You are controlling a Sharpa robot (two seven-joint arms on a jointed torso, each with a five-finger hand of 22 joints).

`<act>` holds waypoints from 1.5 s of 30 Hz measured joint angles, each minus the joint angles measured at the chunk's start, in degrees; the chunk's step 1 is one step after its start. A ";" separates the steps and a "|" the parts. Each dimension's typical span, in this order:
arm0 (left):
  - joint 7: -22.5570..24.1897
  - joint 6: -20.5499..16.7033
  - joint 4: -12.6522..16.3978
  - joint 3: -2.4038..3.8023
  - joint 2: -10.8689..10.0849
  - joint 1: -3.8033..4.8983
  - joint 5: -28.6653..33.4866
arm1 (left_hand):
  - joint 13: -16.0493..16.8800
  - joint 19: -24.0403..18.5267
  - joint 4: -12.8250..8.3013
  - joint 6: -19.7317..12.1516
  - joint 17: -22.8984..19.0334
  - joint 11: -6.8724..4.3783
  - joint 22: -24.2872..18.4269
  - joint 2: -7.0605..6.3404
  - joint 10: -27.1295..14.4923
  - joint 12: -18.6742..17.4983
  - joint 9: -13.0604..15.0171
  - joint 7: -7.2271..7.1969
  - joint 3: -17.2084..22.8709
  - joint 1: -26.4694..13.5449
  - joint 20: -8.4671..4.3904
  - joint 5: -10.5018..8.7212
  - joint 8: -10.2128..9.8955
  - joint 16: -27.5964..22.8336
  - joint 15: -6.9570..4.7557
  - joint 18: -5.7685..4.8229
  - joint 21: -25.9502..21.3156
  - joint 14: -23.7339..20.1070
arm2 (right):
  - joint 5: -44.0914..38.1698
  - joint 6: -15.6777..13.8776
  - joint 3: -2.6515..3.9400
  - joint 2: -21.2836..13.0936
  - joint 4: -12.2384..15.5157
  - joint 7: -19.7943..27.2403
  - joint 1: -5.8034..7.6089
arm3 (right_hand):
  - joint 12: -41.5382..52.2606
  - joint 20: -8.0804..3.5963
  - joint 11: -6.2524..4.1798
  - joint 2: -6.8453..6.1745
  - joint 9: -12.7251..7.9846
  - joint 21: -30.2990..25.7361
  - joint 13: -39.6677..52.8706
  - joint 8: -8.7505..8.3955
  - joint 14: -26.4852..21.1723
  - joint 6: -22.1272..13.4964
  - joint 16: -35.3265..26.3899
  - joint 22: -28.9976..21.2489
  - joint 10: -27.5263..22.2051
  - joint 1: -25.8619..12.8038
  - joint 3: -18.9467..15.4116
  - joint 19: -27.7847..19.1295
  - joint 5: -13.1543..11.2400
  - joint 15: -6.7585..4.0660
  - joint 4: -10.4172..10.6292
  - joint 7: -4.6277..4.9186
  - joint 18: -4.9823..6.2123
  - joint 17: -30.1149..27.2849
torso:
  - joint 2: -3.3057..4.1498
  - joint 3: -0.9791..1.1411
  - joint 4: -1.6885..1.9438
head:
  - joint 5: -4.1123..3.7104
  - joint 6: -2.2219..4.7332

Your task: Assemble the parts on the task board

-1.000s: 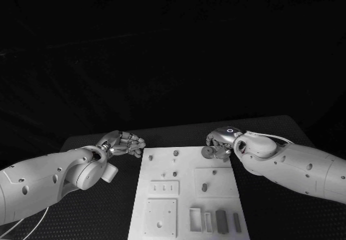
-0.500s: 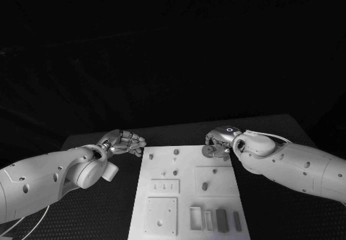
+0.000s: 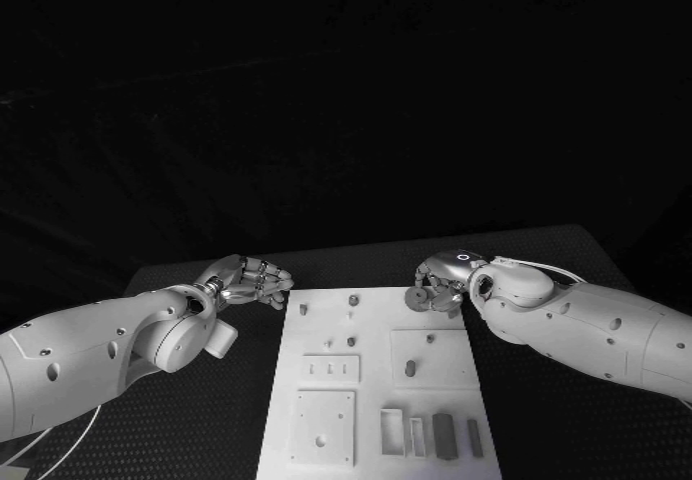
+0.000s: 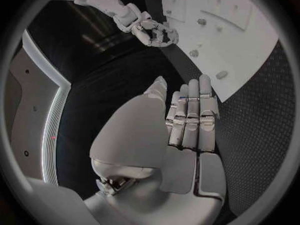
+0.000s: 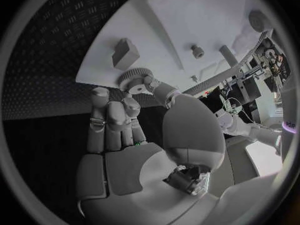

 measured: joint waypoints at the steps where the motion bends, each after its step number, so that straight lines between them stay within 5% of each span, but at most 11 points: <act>1: 0.00 0.00 0.01 0.00 -0.01 0.00 0.00 | 0.00 0.00 0.00 0.00 0.03 0.00 0.00 0.00 0.00 0.00 0.00 0.00 0.00 0.00 0.00 0.00 0.00 0.00 0.00 0.00 0.00 0.00 | 0.08 0.02 0.03 0.04 -0.04 0.05 -0.03 | 0.00 -0.01 0.00 -0.01 0.05 0.00 -0.04 0.02 0.00 0.00 0.00 0.00 0.00 0.01 -0.02 0.01 0.00 0.00 0.02 0.00 0.00 0.00 | -0.01 0.02 0.00 | 0.01 -0.07; 31: -0.06 0.03 0.26 0.00 -0.16 0.01 -0.01 | 0.09 0.00 0.00 0.00 0.17 -0.01 0.04 0.00 0.00 0.00 0.00 0.00 0.00 0.00 0.00 0.00 0.00 -0.22 0.00 -0.49 -0.23 0.00 | 2.02 1.32 0.37 1.31 -2.56 2.33 0.00 | 0.51 -0.24 -0.01 0.98 0.12 0.45 -0.69 0.20 -0.43 -0.04 0.22 0.00 -0.01 -0.06 0.15 -0.15 0.00 0.42 0.80 0.04 -0.07 -0.02 | -0.03 0.03 0.04 | 0.33 -1.06; 45: -0.09 0.02 0.28 0.01 -0.24 0.01 -0.01 | 0.08 0.00 0.00 0.00 0.23 -0.01 0.09 0.00 -0.01 0.00 0.00 0.00 0.00 0.00 0.00 0.00 0.00 -0.22 0.00 0.03 -0.23 0.00 | 1.06 1.31 0.37 1.20 -2.37 2.80 -0.17 | 1.32 -0.29 -0.31 2.53 -0.05 0.90 -1.43 0.58 -0.59 0.09 0.44 0.00 -0.32 2.18 0.04 -0.76 -0.01 0.58 -3.22 -0.12 -0.42 -0.15 | -0.05 0.14 -0.03 | 0.17 -1.31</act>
